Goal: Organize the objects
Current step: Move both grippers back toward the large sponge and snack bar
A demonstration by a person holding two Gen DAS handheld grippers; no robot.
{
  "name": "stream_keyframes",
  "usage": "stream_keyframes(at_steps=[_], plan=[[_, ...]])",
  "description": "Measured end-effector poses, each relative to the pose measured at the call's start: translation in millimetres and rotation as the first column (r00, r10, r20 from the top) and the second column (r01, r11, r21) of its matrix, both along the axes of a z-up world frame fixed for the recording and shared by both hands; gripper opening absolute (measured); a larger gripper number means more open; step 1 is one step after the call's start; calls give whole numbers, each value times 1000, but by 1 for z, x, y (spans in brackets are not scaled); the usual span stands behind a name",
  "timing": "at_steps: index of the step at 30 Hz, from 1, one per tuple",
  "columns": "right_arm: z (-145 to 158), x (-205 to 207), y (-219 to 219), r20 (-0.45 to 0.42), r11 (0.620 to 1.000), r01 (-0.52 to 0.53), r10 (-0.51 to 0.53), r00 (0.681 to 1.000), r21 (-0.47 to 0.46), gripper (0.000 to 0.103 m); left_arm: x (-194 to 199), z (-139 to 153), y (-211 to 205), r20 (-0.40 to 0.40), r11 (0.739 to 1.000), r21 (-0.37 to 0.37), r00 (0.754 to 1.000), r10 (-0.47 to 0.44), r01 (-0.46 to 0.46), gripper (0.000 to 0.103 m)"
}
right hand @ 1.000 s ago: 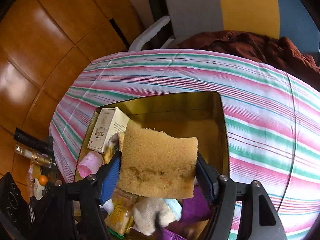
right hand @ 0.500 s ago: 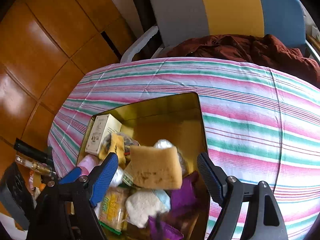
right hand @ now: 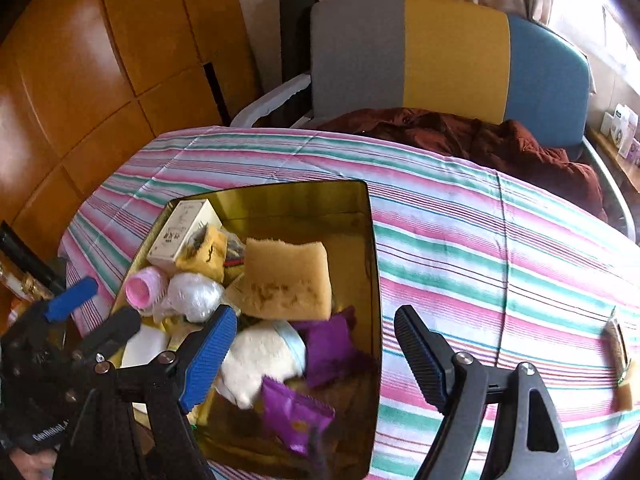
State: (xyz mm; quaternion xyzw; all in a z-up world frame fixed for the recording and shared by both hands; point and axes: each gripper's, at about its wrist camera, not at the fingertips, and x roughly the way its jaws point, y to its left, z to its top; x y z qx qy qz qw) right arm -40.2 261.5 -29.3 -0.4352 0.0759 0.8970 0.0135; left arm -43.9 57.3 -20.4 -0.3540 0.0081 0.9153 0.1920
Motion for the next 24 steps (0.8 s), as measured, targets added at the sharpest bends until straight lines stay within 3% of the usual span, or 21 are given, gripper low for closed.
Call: stream_keyframes(at_steps=[12,24], plan=[[-2,32,34,-2,996,84,-84,996,2,83,27,14,19,-55,995,-21,994,-97,96,85],[-15,72,120,58,959,280,-277,959,-41,83,46,14,63,-51,970,-63,970,-237,234,85]])
